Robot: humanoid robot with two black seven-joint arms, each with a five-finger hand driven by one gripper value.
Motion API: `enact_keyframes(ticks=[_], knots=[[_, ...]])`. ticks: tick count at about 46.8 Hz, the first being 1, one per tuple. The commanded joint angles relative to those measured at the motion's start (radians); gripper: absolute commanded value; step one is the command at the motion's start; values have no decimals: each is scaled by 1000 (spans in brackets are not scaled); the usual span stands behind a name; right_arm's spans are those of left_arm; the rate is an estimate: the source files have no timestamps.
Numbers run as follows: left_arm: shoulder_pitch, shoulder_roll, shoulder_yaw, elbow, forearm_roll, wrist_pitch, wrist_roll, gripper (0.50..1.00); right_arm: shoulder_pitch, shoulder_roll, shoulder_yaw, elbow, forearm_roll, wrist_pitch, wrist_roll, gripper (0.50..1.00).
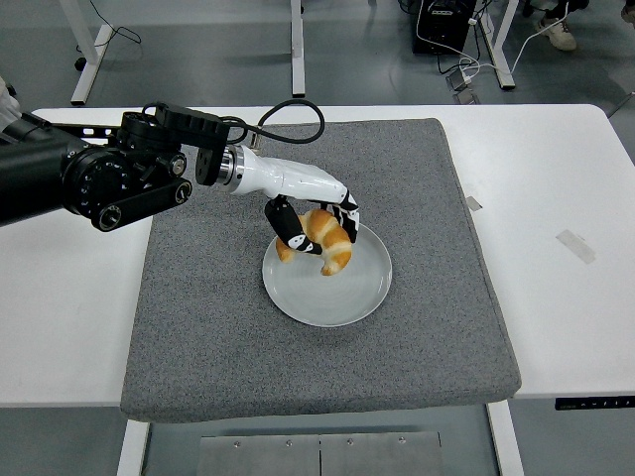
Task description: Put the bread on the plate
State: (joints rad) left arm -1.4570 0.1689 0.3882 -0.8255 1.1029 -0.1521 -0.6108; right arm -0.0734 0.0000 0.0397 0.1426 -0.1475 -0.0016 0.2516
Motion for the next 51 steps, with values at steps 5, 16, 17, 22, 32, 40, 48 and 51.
enact_keyframes(ticks=[5, 16, 17, 22, 32, 40, 48, 51], knots=[[12, 0, 20, -3, 9, 0, 0, 543, 0, 0, -1, 0, 0, 0, 0, 1000], [55, 0, 34, 0, 37, 6, 0, 543, 0, 0, 0, 0, 0, 0, 0, 1000], [56, 0, 34, 2, 37, 8, 0, 543, 1, 0, 0, 0, 0, 0, 0, 1000], [64, 0, 34, 12, 37, 17, 0, 542, 1, 0, 0, 0, 0, 0, 0, 1000], [63, -5, 32, 25, 34, 39, 0, 539, 1, 0, 2, 5, 0, 0, 0, 1000], [66, -58, 32, 66, 31, 46, 0, 537, 0, 0, 0, 3, 0, 0, 0, 1000], [76, -97, 32, 91, 25, 62, 0, 537, -2, 0, 0, 3, 0, 0, 0, 1000], [78, -106, 32, 108, 23, 62, 0, 537, -2, 0, 0, 3, 0, 2, 0, 1000]])
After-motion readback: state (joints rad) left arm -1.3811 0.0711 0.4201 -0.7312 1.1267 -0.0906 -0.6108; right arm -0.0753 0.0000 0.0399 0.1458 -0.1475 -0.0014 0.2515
